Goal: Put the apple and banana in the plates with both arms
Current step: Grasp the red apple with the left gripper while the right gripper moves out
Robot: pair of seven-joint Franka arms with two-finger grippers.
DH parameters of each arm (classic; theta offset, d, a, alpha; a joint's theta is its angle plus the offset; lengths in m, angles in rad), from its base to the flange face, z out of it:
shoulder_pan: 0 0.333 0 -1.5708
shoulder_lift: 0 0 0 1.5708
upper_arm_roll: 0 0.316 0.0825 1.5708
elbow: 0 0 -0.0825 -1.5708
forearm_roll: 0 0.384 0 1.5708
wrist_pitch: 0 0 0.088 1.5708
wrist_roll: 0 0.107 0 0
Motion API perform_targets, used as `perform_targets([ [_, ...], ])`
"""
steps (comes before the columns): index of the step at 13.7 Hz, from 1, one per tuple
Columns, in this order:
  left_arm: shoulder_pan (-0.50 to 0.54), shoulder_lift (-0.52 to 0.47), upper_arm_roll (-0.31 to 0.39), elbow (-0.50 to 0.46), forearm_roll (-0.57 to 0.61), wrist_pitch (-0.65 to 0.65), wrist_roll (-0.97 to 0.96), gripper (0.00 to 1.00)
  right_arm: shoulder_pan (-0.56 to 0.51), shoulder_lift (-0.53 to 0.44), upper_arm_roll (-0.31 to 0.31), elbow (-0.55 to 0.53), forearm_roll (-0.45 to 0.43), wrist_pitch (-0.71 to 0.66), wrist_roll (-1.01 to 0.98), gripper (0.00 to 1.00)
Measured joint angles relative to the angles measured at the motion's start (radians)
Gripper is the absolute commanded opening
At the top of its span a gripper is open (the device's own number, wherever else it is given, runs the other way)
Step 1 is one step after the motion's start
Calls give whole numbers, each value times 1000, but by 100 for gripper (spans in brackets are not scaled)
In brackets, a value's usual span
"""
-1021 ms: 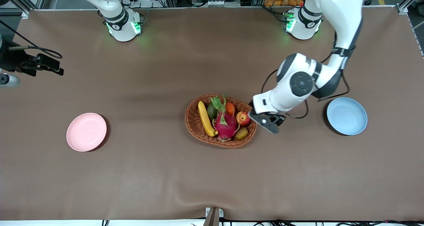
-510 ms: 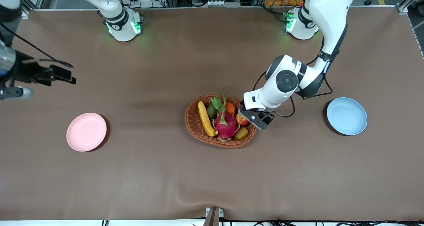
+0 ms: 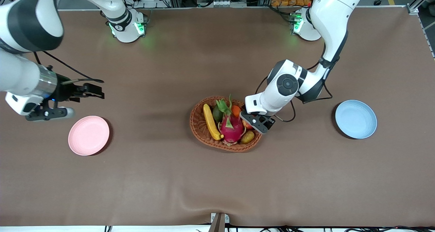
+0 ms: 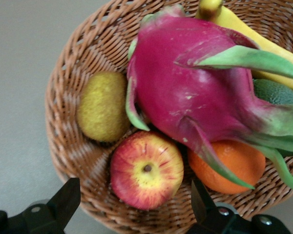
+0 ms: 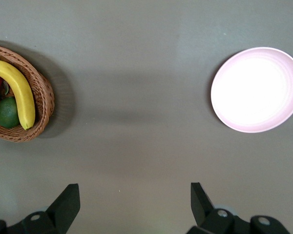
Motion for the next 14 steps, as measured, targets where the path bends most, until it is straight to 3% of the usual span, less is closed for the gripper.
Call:
perform_targets([
  [12,-11,57,0,0,0,73,0,100,53,4,-3,0,0,74,1,100],
  [13,-12,68,0,-1,0,84,0,81,53,4,-3,0,0,73,1,100],
  [14,-12,73,0,0,0,92,0,46,53,4,-3,0,0,73,1,100],
])
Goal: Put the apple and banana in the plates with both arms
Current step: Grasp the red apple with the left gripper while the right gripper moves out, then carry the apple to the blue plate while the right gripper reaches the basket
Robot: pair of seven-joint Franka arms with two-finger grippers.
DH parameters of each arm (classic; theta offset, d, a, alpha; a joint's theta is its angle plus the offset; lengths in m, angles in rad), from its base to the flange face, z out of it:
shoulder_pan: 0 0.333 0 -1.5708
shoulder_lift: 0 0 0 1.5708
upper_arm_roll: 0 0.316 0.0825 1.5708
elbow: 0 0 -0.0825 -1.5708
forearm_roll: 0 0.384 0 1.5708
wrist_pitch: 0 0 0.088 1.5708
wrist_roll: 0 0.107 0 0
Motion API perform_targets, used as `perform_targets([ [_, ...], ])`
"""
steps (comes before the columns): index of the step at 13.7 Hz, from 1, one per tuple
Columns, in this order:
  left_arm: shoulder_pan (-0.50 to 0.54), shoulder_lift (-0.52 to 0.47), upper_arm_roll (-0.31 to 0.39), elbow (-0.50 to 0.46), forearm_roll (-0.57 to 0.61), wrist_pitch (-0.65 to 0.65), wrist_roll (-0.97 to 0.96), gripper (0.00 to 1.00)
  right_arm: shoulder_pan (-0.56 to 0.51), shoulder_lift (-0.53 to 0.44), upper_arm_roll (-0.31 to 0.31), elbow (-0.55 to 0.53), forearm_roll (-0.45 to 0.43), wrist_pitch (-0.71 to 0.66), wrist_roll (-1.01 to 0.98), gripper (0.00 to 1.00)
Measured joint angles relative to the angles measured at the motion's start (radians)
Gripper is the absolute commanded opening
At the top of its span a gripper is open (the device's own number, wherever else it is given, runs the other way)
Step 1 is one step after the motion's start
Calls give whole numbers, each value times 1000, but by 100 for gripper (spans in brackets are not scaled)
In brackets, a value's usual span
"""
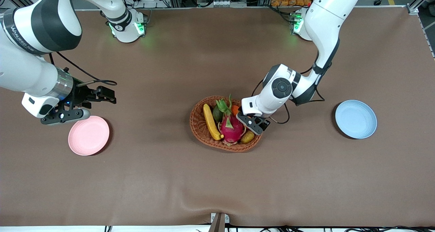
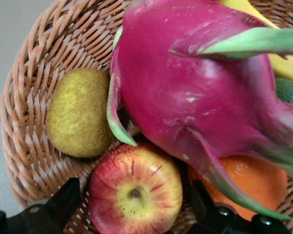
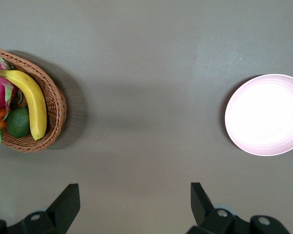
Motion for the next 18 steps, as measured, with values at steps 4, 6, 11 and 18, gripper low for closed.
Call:
perform_targets([
  [4,0,-2,1,4,0,1,14,22,0,0,0,0,0,-2,0,100],
  [6,1,-17,1,6,0,-17,14,21,0,0,0,0,0,-3,0,100],
  [11,4,-164,1,10,0,-272,-54,22,1,0,1,0,0,-7,0,100],
  [18,200,-372,11,7,0,-552,-109,27,1,0,1,0,0,-12,0,100],
])
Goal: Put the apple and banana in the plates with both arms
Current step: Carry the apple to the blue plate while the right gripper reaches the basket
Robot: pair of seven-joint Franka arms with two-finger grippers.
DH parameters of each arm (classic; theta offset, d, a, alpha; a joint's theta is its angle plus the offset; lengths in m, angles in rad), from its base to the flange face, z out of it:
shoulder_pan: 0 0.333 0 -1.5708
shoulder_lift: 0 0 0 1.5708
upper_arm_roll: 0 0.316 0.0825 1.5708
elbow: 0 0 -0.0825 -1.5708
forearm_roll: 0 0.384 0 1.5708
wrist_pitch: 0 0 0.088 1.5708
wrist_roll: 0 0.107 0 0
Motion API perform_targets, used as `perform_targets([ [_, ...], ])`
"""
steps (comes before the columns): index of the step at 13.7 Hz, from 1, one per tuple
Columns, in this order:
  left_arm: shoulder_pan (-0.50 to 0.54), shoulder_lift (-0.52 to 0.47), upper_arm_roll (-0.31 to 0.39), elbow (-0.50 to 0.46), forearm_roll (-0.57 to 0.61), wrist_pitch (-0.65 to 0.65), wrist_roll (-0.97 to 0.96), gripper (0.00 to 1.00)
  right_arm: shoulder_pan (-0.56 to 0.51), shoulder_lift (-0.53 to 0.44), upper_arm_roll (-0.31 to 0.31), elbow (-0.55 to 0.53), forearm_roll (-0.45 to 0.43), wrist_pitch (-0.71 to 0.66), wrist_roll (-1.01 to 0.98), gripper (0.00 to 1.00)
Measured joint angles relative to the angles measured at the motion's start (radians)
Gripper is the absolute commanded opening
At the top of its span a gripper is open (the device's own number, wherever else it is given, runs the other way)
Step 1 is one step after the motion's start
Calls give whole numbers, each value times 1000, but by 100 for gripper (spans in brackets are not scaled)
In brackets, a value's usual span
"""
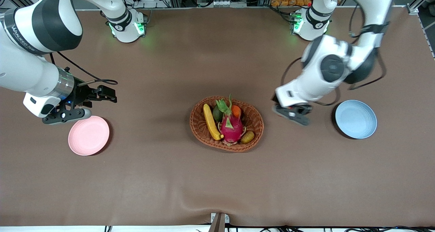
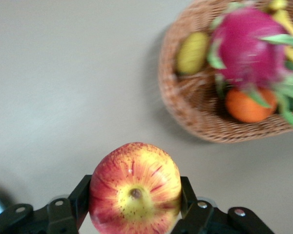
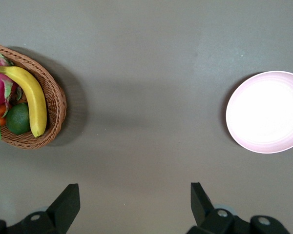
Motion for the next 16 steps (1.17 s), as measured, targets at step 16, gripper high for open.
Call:
perform_targets([
  [16,534,-12,9,-357,161,350,241,25,347,297,7,-42,118,407,11,100],
])
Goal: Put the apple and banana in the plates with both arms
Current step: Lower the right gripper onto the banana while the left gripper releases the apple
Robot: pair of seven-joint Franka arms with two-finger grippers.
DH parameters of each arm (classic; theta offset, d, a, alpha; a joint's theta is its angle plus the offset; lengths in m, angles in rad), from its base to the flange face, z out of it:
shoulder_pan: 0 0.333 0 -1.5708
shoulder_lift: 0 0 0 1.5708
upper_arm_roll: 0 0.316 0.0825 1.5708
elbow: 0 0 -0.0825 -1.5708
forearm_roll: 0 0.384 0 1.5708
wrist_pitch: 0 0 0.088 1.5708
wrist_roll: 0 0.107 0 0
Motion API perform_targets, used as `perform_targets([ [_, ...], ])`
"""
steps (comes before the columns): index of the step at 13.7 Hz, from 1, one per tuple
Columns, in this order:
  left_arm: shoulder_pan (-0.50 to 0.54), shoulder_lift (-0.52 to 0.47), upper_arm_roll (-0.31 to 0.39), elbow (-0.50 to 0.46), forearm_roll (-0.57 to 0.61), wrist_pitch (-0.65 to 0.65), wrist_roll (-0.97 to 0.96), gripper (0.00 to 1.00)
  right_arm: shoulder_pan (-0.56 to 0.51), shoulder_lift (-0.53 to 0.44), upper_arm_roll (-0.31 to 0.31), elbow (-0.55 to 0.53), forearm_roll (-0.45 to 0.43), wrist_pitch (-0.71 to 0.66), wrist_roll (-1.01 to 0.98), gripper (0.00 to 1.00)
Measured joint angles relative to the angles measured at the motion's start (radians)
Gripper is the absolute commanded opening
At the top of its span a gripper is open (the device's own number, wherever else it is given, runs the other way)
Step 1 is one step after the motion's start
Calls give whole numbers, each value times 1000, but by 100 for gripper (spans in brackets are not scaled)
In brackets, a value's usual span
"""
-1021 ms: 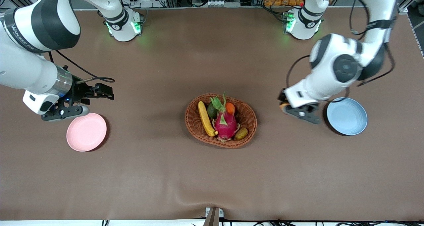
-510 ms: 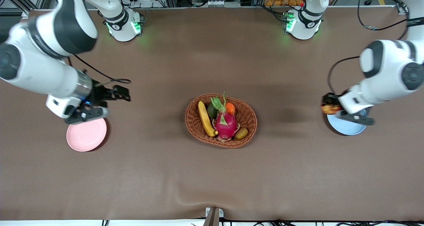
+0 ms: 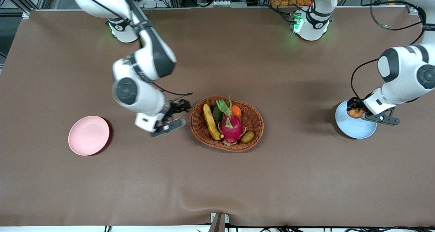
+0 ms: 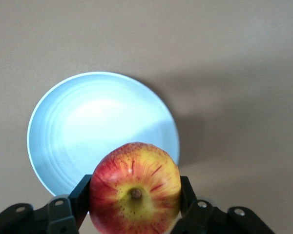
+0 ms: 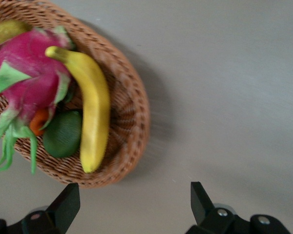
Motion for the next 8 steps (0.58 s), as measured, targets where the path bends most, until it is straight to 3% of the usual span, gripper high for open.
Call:
perform_targets([
  [3,58,60,0,-7,56,74,3,27,71,33,-1,-55,-8,131,-1,100],
  [8,86,105,-1,-8,57,111,35,39,123,88,-1,-62,-104,159,-3,100],
])
